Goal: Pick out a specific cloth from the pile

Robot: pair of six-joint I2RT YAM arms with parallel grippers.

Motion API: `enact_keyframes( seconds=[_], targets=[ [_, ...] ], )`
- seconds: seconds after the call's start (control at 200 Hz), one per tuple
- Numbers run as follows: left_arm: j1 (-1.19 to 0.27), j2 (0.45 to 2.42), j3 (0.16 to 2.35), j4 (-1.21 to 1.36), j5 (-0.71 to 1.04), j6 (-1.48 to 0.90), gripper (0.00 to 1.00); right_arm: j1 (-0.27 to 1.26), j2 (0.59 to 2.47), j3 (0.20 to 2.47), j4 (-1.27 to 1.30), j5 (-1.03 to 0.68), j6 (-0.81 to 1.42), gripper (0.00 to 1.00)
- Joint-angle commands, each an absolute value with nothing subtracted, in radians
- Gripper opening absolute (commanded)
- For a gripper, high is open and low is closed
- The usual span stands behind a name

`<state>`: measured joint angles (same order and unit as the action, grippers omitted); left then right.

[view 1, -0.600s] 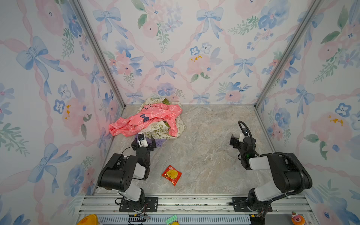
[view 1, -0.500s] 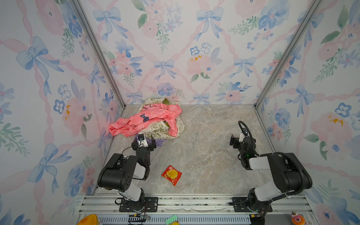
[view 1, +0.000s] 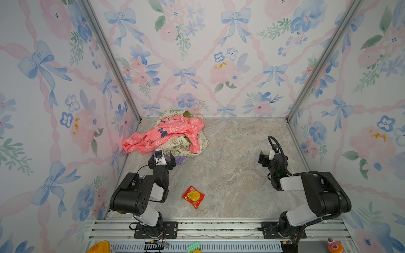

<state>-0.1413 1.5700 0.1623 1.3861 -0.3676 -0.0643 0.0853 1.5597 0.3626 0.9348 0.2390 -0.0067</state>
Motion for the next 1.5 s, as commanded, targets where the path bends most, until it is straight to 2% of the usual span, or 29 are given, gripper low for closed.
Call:
enact_keyframes(
  seconds=[0.0,0.73,0.795,0.9,0.985,1.095,1.195,1.345,1.495],
  targets=[
    [-0.136,1.556,0.177,1.383,-0.357,-0.079,0.98,0.073,1.551,0.383,0.927,0.231,0.012,0.97],
    [-0.139,1.55,0.166,1.391,-0.381,-0.083,0.98,0.09,1.522,0.379,0.918,0.245,-0.002,0.97],
    [-0.155,1.513,0.125,1.453,-0.391,-0.065,0.98,0.113,1.469,0.377,0.874,0.27,-0.025,0.97],
    [-0.204,1.348,0.069,1.434,-0.433,-0.008,0.98,0.155,1.376,0.359,0.82,0.317,-0.063,0.97],
    [-0.254,1.176,0.076,1.265,-0.5,-0.012,0.98,0.201,1.306,0.359,0.787,0.357,-0.106,0.97],
    [-0.26,0.973,0.163,0.901,-0.469,-0.121,0.98,0.27,1.191,0.388,0.664,0.371,-0.141,0.97],
    [-0.262,0.863,0.213,0.706,-0.449,-0.193,0.98,0.316,1.088,0.432,0.529,0.346,-0.125,0.97],
    [-0.262,0.779,0.23,0.557,-0.405,-0.307,0.98,0.353,0.968,0.474,0.397,0.242,-0.067,0.97],
    [-0.254,0.787,0.255,0.449,-0.369,-0.4,0.98,0.408,0.907,0.519,0.291,0.171,-0.043,0.97]
  ],
)
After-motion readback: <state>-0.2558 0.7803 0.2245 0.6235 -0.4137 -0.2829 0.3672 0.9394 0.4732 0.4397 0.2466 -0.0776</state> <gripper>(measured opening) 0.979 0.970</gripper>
